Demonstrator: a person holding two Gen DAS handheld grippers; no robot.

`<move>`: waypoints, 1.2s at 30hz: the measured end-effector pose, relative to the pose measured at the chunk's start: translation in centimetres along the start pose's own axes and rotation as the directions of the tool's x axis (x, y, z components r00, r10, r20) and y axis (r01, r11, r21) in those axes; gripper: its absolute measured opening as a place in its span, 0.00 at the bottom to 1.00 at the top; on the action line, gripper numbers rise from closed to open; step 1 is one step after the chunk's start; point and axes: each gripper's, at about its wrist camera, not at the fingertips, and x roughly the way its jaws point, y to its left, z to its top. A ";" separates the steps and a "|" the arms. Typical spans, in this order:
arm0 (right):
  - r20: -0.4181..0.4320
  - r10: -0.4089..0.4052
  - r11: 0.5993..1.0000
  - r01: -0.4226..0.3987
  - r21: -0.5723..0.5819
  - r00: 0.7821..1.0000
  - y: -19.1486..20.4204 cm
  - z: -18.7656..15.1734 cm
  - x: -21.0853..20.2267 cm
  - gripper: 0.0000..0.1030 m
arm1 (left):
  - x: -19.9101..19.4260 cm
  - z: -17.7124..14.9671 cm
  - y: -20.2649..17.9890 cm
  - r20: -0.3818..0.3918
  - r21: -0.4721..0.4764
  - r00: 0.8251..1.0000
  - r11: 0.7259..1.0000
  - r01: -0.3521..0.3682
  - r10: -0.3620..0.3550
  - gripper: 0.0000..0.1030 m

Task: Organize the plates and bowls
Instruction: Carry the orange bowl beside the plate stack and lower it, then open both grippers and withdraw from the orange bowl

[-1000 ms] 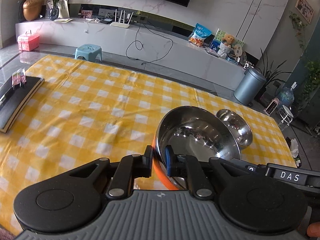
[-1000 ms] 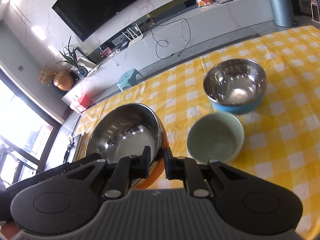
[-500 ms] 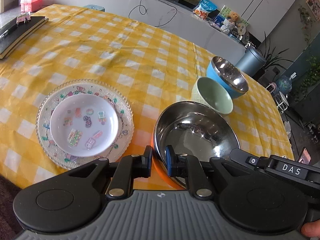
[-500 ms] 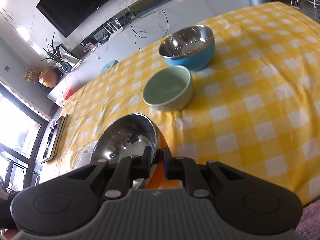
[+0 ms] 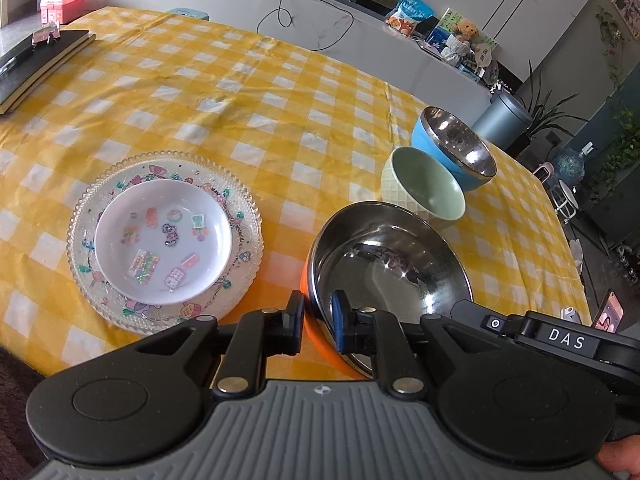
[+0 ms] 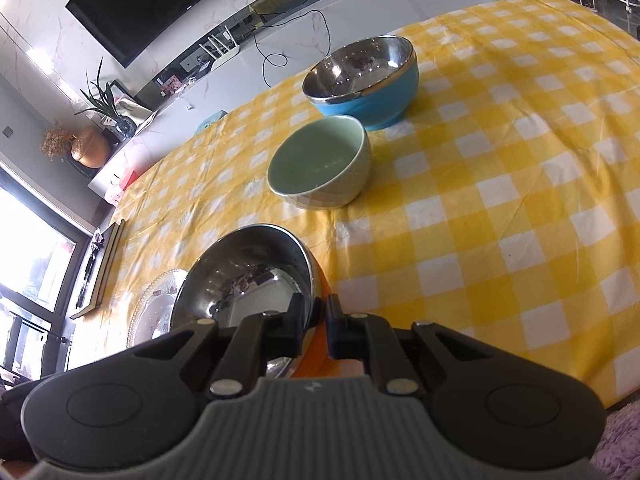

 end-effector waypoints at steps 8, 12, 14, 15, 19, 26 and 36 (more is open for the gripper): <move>0.000 0.002 1.000 -0.002 0.008 1.000 -0.1 0.0 0.0 0.08 | 0.0 0.0 -0.4 -0.005 0.020 1.000 1.000 -0.003 0.003 0.16; 0.002 0.003 1.000 -0.003 0.000 1.000 0.0 0.0 0.0 0.08 | 0.1 -0.3 -0.4 0.000 0.032 1.000 0.999 -0.004 0.004 0.16; 0.000 0.005 1.000 -0.005 0.006 1.000 0.0 0.0 0.0 0.08 | 0.1 -0.3 -0.6 -0.001 0.038 1.000 0.999 -0.008 0.008 0.16; -0.001 0.006 1.000 -0.006 0.008 1.000 0.0 0.0 0.0 0.08 | 0.1 -0.3 -0.6 0.000 0.038 1.000 0.999 -0.008 0.008 0.16; -0.001 0.006 1.000 -0.006 0.007 1.000 -0.1 0.1 0.0 0.08 | 0.0 -0.3 -0.6 0.002 0.037 1.000 0.999 -0.008 0.008 0.16; 0.018 0.029 1.000 -0.029 -0.002 0.999 0.0 0.2 -0.3 0.18 | -0.3 -0.4 -1.1 0.035 0.076 0.999 0.997 -0.014 0.011 0.25; 0.107 0.006 0.996 0.003 -0.084 0.994 1.2 0.4 -1.5 0.35 | -2.0 0.3 -1.9 0.144 0.161 0.989 0.985 -0.057 0.033 0.48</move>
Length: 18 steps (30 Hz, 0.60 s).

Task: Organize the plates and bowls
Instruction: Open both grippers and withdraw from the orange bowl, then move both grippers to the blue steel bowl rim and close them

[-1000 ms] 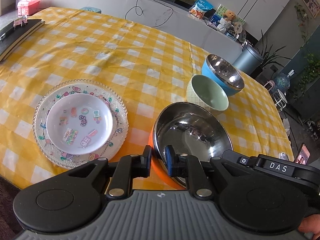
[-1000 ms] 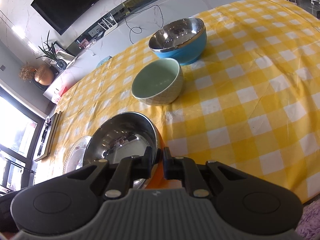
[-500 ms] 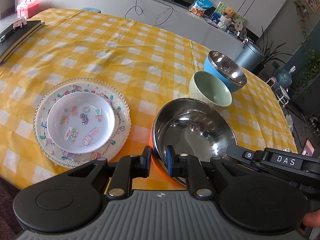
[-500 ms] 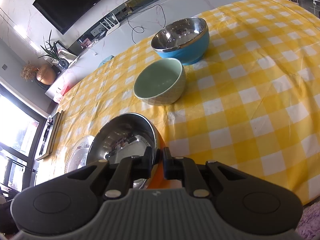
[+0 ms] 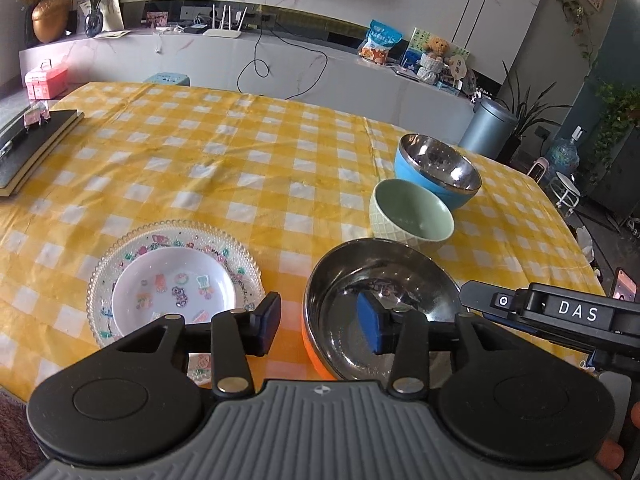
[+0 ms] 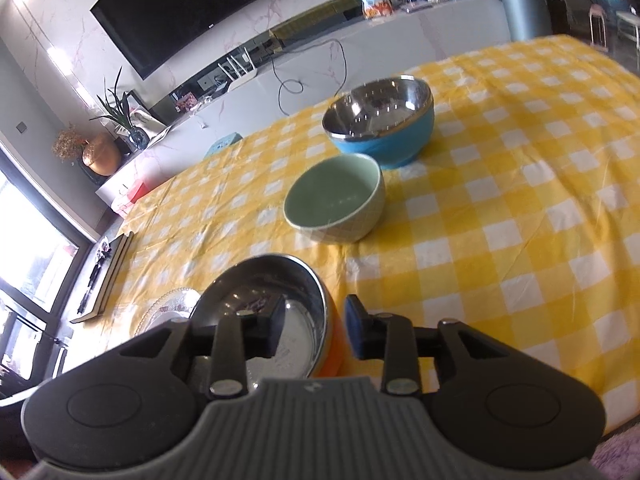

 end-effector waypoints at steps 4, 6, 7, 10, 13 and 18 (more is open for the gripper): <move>0.060 -0.021 0.999 0.023 -0.026 0.998 0.1 0.5 -0.7 0.53 | -0.5 1.2 -0.3 0.035 0.022 0.999 1.000 -0.003 0.002 0.53; 0.085 -0.068 0.996 0.072 -0.046 0.994 0.3 0.9 -0.8 0.56 | -0.6 1.9 -0.6 0.048 0.036 0.999 0.999 0.003 -0.004 0.56; 0.097 -0.095 0.994 0.100 -0.052 0.991 0.4 1.2 -0.9 0.60 | -0.6 2.3 -0.9 0.052 0.049 0.999 0.999 0.004 -0.007 0.57; 0.157 -0.133 0.988 0.143 -0.050 0.979 0.4 2.2 -1.5 0.73 | -0.6 3.6 -1.9 0.063 0.091 0.998 0.996 -0.005 -0.001 0.57; 0.223 -0.201 0.974 0.218 -0.058 0.954 0.8 3.5 -2.1 0.88 | -0.6 5.0 -3.0 0.076 0.126 0.997 0.992 0.004 -0.014 0.57; 0.282 -0.216 0.966 0.247 -0.077 0.935 1.7 6.8 -2.7 0.88 | -0.2 7.6 -5.0 0.112 0.168 0.993 0.986 0.022 -0.041 0.58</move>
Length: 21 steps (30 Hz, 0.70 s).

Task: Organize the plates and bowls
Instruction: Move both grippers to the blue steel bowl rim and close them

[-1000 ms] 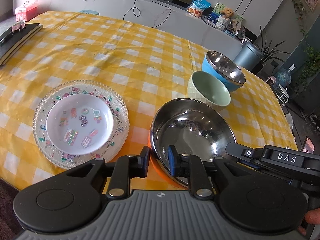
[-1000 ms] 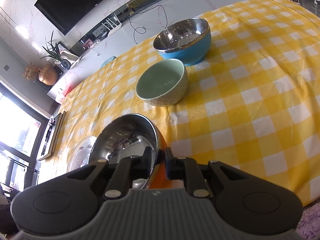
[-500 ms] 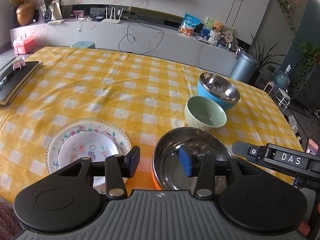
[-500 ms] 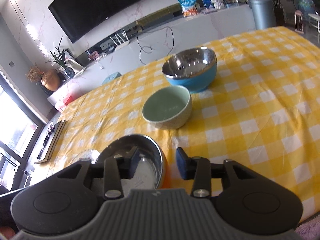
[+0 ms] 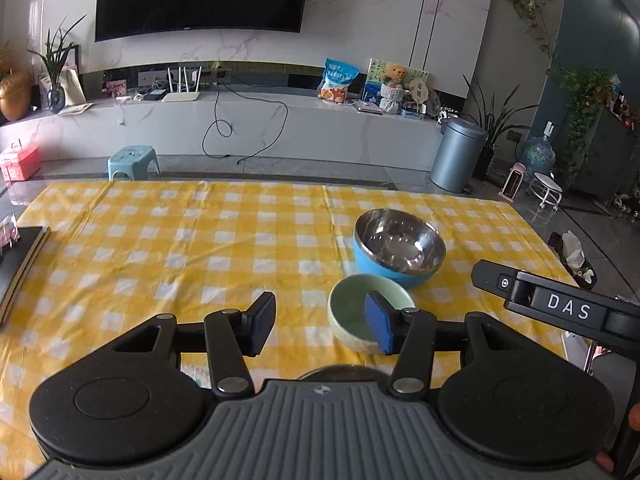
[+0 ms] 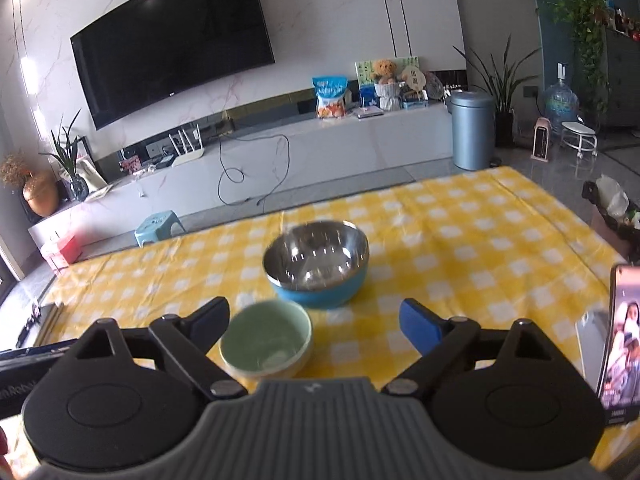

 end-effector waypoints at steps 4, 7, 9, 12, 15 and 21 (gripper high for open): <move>0.015 0.005 1.000 -0.005 -0.003 1.000 0.4 2.7 1.3 0.88 | 1.5 1.8 -1.4 0.015 0.023 1.000 0.999 0.024 -0.024 0.59; 0.032 -0.021 1.000 0.021 -0.003 0.999 0.5 4.6 2.9 0.88 | 3.1 3.2 -1.9 0.002 0.015 0.999 0.999 0.036 -0.036 0.59; 0.029 -0.030 0.999 0.030 0.013 0.999 0.1 5.4 4.3 0.88 | 4.2 3.8 -2.1 -0.006 0.007 0.999 0.999 0.039 -0.039 0.59; -0.023 -0.051 0.998 0.052 0.041 0.998 -1.0 6.0 7.0 0.81 | 6.3 4.5 -2.6 -0.030 0.023 0.999 0.999 0.043 -0.042 0.59; -0.087 -0.047 0.994 0.055 0.095 0.995 -2.4 6.4 9.7 0.75 | 8.5 5.2 -3.2 -0.063 0.044 0.997 0.998 0.053 -0.050 0.59; -0.198 -0.017 0.983 0.052 0.175 0.980 -4.9 6.9 14.1 0.61 | 12.9 6.7 -3.6 -0.131 0.054 0.989 0.996 0.074 -0.066 0.59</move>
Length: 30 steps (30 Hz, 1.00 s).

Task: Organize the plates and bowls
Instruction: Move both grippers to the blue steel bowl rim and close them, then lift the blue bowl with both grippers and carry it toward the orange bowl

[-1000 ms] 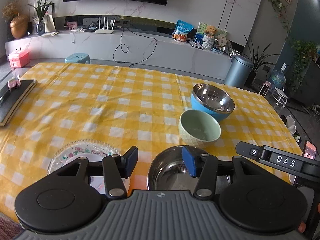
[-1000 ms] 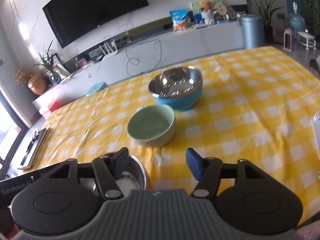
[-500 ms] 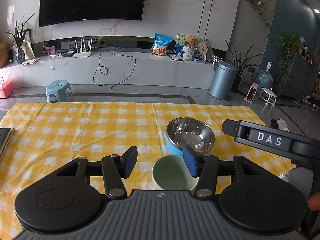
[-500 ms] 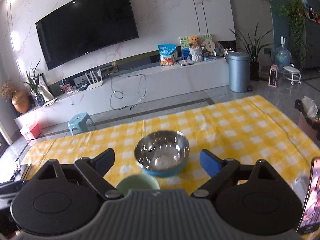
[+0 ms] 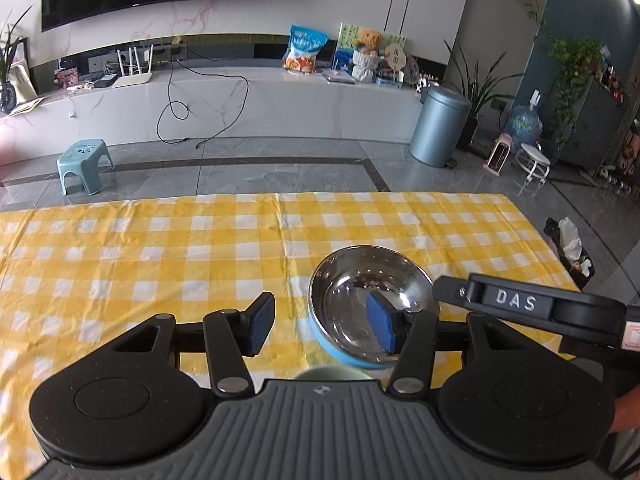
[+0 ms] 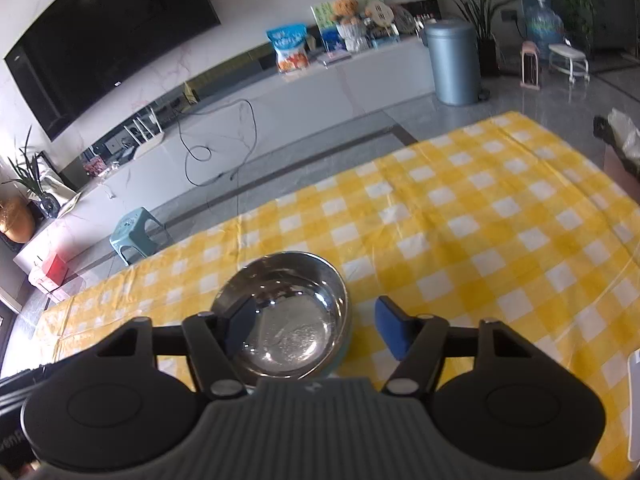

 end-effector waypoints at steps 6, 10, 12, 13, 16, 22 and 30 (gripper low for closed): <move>-0.038 -0.044 0.999 0.043 -0.025 0.998 0.0 0.1 2.1 0.52 | 4.3 0.4 0.0 -0.091 0.009 0.996 1.000 0.004 -0.003 0.58; -0.126 -0.017 1.000 0.020 0.022 0.992 -0.8 -0.1 3.9 0.46 | 6.1 0.2 0.1 -0.131 0.005 0.991 1.000 0.005 -0.004 0.56; -0.160 -0.027 0.999 0.031 0.019 0.987 -0.8 -0.5 4.6 0.45 | 6.7 0.2 0.3 -0.147 -0.006 0.989 1.000 0.007 -0.008 0.54; -0.172 -0.025 0.999 0.030 0.024 0.985 -0.8 -0.7 4.8 0.43 | 7.0 0.2 0.3 -0.157 -0.006 0.988 1.000 0.006 -0.007 0.52; -0.193 -0.027 0.999 0.034 0.032 0.981 -0.7 -1.0 5.4 0.41 | 7.7 0.1 0.4 -0.185 -0.005 0.983 1.000 -0.009 0.008 0.48; -0.224 -0.017 0.997 0.032 0.064 0.974 -0.7 -1.3 6.3 0.28 | 8.9 0.0 0.7 -0.217 -0.019 0.976 1.000 -0.018 0.013 0.33; -0.230 -0.011 0.994 0.035 0.100 0.973 -1.3 -1.2 6.7 0.22 | 9.4 0.3 0.1 -0.223 -0.018 0.975 1.000 -0.014 0.009 0.11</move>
